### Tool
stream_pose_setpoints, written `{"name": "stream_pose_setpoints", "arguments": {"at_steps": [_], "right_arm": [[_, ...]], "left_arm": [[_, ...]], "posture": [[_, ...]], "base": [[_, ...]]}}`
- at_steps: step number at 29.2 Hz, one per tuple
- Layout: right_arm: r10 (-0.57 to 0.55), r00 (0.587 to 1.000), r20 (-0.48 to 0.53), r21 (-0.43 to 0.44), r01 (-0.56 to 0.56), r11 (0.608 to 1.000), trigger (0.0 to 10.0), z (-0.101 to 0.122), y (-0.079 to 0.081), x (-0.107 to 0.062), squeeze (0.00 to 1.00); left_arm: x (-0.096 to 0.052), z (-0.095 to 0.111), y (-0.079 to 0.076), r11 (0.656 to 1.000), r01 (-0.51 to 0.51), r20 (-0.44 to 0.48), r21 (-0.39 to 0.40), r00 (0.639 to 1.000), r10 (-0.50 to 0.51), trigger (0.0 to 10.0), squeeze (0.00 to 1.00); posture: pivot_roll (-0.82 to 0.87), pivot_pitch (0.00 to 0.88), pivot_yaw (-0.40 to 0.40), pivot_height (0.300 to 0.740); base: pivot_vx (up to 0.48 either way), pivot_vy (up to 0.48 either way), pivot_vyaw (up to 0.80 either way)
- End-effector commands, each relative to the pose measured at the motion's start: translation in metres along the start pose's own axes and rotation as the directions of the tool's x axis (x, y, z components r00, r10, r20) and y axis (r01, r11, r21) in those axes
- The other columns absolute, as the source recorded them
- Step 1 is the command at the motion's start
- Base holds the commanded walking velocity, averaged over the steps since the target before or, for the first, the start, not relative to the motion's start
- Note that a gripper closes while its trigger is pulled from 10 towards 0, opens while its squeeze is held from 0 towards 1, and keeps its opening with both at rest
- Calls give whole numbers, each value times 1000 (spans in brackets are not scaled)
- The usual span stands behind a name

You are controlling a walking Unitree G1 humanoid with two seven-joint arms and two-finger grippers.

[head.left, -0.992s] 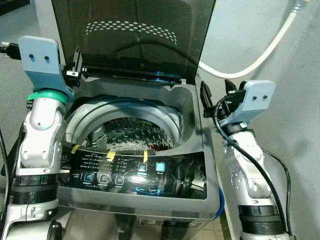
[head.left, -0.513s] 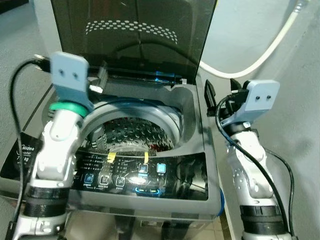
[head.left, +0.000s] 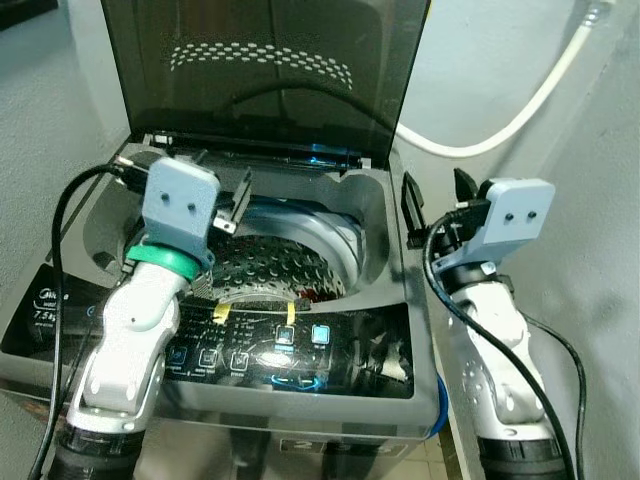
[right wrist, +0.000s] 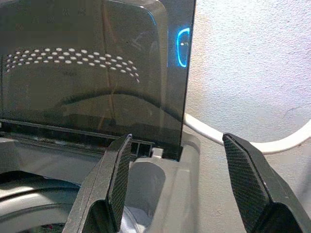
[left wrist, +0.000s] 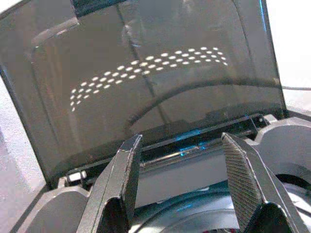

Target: Clothes washing

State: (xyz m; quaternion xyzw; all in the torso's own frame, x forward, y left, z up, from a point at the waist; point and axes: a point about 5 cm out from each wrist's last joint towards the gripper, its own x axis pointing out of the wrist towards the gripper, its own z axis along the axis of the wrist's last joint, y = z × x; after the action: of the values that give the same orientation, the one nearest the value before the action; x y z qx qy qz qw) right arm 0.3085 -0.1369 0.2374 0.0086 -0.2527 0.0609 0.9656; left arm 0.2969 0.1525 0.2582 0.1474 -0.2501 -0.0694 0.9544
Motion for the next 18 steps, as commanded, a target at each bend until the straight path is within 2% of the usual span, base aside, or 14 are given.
{"name": "stream_pose_setpoints", "arguments": {"at_steps": [1, 6, 18], "right_arm": [[-8, 1000, 0, -11, 8, 1000, 10000, -1, -3, -1, 0], [-16, 1000, 12, -13, 16, 1000, 10000, 1, -4, 3, 0], [-4, 1000, 7, -8, 4, 1000, 10000, 3, 1, 7, 0]], "left_arm": [[1, 0, -3, 1000, 8, -4, 3, 1000, -8, 10000, 0], [11, 1, 2, 1000, -22, 7, 3, 1000, 22, 10000, 0], [11, 2, 3, 999, -33, 7, 2, 999, 33, 10000, 0]], "posture": [[70, 0, -18, 740], [67, 0, -15, 740], [64, 0, -14, 740]], "base": [[0, 0, 0], [0, 0, 0], [-316, 0, 0]]}}
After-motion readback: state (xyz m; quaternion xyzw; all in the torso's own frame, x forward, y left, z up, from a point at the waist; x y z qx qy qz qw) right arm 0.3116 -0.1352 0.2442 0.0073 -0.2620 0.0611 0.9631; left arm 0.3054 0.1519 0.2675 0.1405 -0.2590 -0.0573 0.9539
